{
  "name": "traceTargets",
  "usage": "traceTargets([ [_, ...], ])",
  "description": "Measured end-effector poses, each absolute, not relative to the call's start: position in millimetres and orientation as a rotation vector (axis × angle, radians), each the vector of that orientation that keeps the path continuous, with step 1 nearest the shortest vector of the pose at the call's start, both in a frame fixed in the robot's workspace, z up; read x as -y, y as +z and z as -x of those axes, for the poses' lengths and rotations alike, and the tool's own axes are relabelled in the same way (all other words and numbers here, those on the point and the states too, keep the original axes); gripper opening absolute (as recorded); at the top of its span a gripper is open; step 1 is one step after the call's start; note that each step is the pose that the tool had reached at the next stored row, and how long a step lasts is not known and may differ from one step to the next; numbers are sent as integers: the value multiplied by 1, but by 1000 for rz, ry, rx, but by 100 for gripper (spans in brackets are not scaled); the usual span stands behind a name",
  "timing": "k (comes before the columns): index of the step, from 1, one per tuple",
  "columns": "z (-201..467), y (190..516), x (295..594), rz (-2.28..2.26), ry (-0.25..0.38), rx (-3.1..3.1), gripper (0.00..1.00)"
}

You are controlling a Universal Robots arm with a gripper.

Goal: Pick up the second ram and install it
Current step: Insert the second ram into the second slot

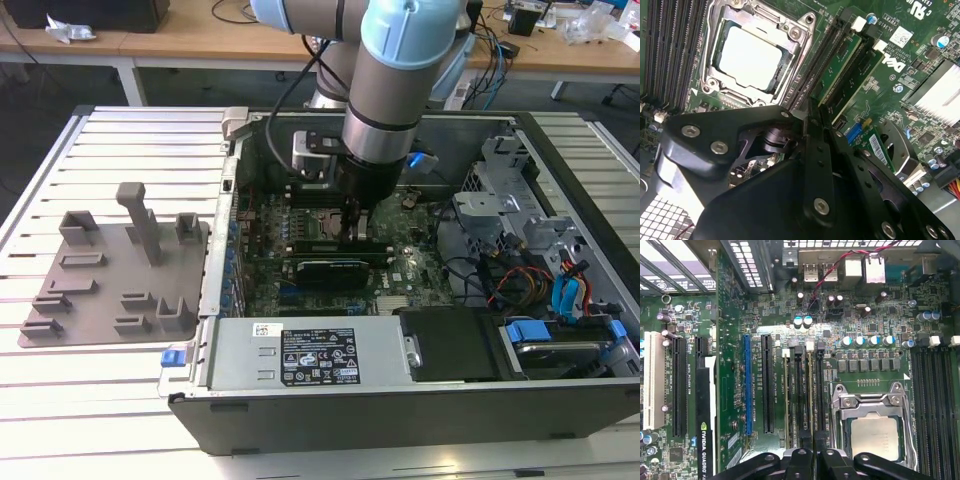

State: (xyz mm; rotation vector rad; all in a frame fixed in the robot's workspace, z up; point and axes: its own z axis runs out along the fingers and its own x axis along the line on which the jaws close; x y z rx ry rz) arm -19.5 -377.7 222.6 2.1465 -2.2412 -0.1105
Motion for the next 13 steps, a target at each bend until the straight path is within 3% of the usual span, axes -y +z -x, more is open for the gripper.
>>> traceTargets([
  [1, 20, 223, 378, -2146, -111, 2241, 14],
  [2, 20, 226, 378, -2145, -110, 2240, 20],
  [7, 20, 261, 375, -2145, -110, 2240, 20],
  [9, 20, 268, 374, -2145, -110, 2240, 10],
  [13, 20, 268, 374, -2145, -110, 2240, 10],
])
